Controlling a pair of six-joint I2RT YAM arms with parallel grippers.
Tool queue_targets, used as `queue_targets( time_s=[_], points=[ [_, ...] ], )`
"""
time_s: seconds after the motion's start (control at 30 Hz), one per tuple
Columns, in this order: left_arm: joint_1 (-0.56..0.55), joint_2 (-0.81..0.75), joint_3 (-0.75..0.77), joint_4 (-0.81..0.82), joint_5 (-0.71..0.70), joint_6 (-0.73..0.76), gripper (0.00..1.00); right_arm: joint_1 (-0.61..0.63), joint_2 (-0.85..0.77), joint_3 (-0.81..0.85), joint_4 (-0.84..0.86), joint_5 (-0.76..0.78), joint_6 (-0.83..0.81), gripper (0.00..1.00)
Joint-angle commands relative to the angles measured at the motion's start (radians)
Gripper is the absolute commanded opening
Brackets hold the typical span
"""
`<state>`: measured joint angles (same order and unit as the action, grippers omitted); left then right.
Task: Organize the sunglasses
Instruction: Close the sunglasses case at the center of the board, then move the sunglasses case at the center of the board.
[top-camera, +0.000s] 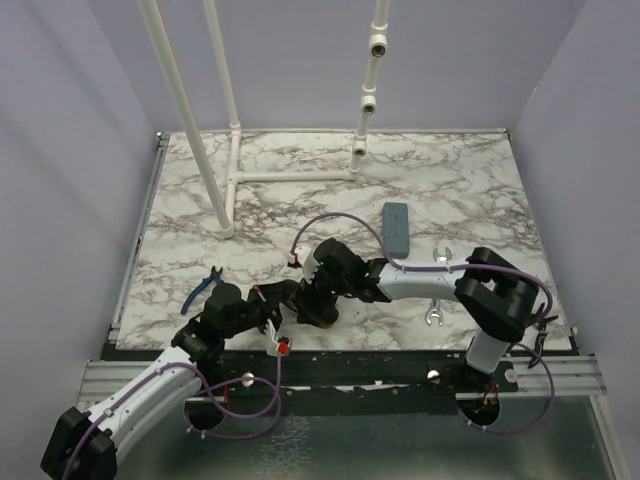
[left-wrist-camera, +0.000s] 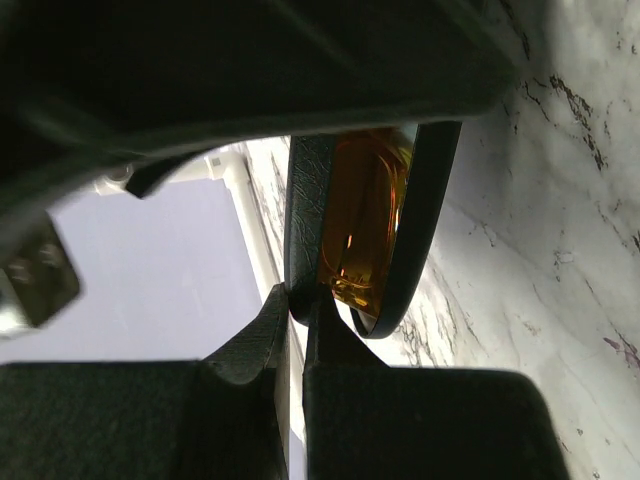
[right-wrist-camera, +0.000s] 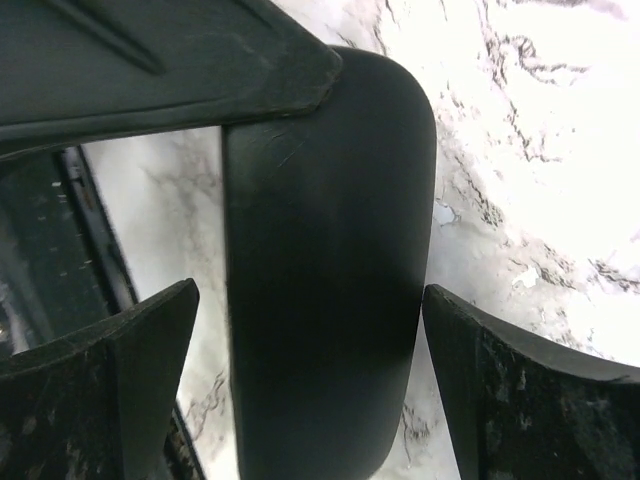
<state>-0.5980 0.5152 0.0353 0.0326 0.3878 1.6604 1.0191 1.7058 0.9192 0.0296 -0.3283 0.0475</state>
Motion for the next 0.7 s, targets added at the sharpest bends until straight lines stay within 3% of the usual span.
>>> queue_targets(
  time_s=[0.0, 0.3, 0.5, 0.67],
  points=[
    [-0.003, -0.001, -0.154, -0.138, -0.055, 0.044, 0.0, 0.034, 0.079, 0.057, -0.09, 0.096, -0.037, 0.96],
    [-0.003, -0.045, -0.15, -0.139, -0.068, 0.02, 0.0, 0.041, 0.044, -0.001, -0.06, 0.214, 0.015, 0.71],
    [-0.002, -0.119, -0.094, -0.212, -0.068, -0.048, 0.37, 0.029, 0.031, -0.007, -0.097, 0.302, 0.035, 0.57],
    [-0.002, -0.166, -0.046, -0.352, -0.083, -0.073, 0.49, -0.02, 0.027, -0.015, -0.143, 0.363, 0.055, 0.52]
  ],
)
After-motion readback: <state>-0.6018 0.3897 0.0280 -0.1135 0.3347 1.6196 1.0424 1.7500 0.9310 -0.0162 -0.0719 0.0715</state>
